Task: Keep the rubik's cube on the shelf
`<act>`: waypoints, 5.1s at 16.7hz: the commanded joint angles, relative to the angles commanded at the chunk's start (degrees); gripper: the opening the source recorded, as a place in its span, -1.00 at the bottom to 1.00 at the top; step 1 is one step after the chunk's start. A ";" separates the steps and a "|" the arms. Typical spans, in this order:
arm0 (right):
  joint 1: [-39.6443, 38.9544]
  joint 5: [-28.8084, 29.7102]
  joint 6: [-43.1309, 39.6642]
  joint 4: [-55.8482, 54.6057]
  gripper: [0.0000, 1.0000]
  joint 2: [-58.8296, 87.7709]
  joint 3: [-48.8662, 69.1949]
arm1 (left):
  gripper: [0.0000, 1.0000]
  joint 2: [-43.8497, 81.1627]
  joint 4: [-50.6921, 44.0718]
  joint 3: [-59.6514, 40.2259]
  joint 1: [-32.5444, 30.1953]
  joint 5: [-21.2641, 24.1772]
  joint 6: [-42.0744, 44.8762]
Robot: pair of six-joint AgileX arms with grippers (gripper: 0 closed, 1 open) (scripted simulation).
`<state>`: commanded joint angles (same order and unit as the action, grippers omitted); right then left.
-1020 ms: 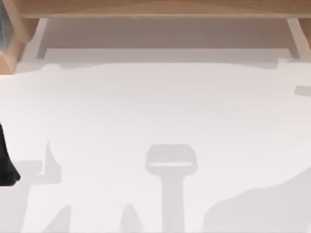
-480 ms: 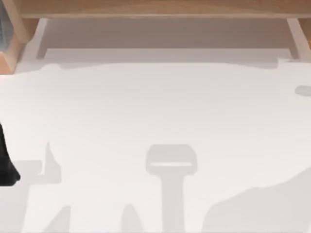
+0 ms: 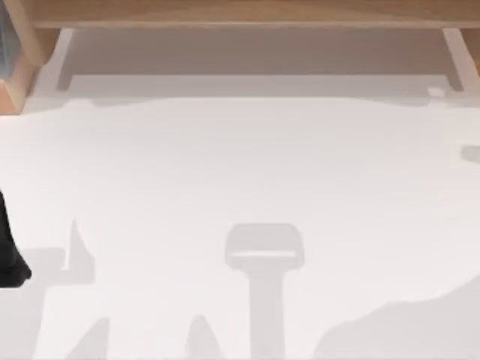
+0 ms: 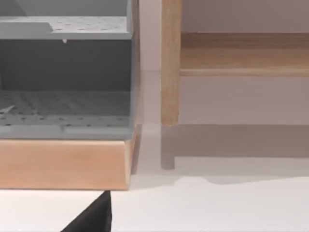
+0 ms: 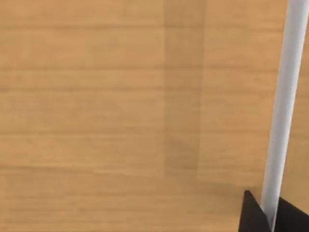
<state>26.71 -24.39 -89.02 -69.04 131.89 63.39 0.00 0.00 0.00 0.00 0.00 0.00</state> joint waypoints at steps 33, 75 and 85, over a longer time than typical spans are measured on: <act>13.80 -14.24 0.10 -21.53 -1.00 -13.81 -35.73 | 1.00 0.00 0.00 0.00 0.00 0.00 0.00; 23.88 -7.98 5.42 -3.67 1.00 -16.59 -24.88 | 1.00 0.00 0.00 0.00 0.00 0.00 0.00; 20.46 7.50 26.64 58.78 1.00 -15.61 19.65 | 1.00 0.00 0.00 0.00 0.00 0.00 0.00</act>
<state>47.18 -16.89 -62.37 -10.26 116.27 83.04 0.00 0.00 0.00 0.00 0.00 0.00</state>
